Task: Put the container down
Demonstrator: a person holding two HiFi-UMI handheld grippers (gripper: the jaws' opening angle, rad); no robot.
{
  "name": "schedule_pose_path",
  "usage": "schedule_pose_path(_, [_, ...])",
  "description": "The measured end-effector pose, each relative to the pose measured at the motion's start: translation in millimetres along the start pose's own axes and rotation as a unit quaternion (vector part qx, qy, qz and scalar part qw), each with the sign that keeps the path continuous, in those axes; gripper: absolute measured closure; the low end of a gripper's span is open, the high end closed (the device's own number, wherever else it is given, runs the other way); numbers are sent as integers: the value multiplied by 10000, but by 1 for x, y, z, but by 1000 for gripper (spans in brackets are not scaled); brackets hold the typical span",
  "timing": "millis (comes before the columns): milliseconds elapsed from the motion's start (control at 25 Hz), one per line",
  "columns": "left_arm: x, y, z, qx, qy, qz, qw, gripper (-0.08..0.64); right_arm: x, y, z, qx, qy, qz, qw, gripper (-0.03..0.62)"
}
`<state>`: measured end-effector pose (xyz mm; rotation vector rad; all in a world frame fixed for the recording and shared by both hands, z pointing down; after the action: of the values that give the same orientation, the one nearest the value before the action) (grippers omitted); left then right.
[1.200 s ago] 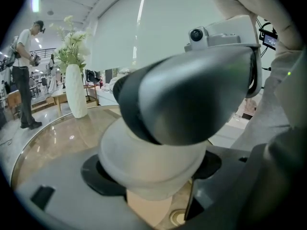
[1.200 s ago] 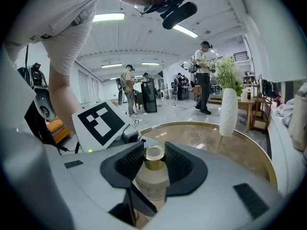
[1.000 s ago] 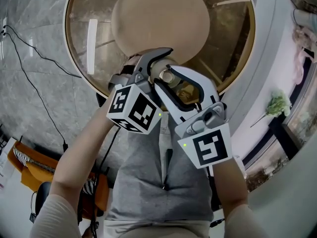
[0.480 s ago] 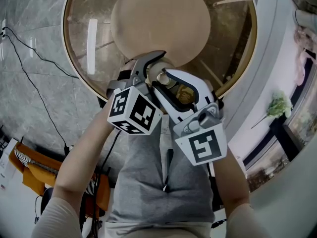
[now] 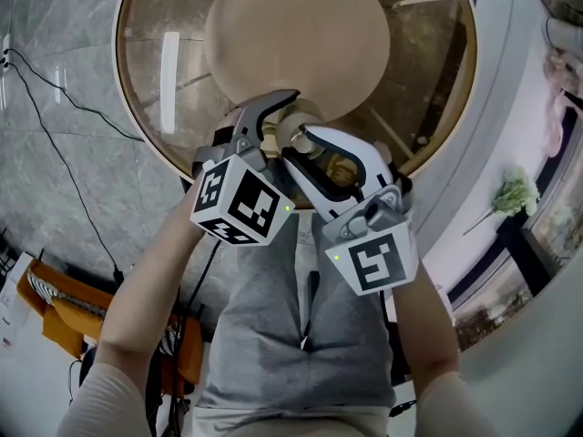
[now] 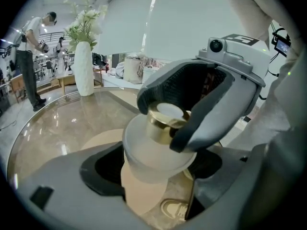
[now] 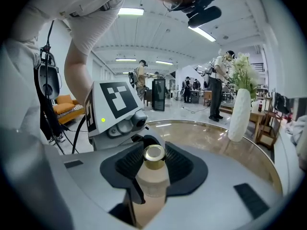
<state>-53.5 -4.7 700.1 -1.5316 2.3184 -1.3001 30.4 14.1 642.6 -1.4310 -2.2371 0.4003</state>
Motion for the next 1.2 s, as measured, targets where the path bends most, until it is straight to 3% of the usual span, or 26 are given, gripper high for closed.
schedule_pose_path(280, [-5,14,3,-108,-115,0,9999,193,-2,1,1,140,-403,151,9990,411])
schedule_pose_path(560, [-10,34,20,-178,-30,75,9998,193,-15,16,25,120,-674,-13,9977,410])
schedule_pose_path(720, [-10,55,37,-282,194,133,9993,193,-33,34,45,-86,-1183,-552,9914,414])
schedule_pose_path(840, [-7,73,59,-426,314,335,9980,193,-51,50,63,-292,-1471,-915,9845,508])
schedule_pose_path(1040, [-12,111,102,-741,211,613,9951,195,-74,75,103,-388,-1298,-1260,9827,526])
schedule_pose_path(1200, [-16,150,144,-1347,526,638,9874,196,-92,99,140,-362,-1228,-1569,9793,552])
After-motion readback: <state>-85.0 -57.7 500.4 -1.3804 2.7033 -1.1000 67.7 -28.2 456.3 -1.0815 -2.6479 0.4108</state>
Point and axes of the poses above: the fingertips, and each gripper's own axes: y backward along the fingers, x to its left, z out of its top, the point moved 9 cm from there along y, backward along the fingers, and after that the axes turned 15 degrees about y, right-handed, at the moved point
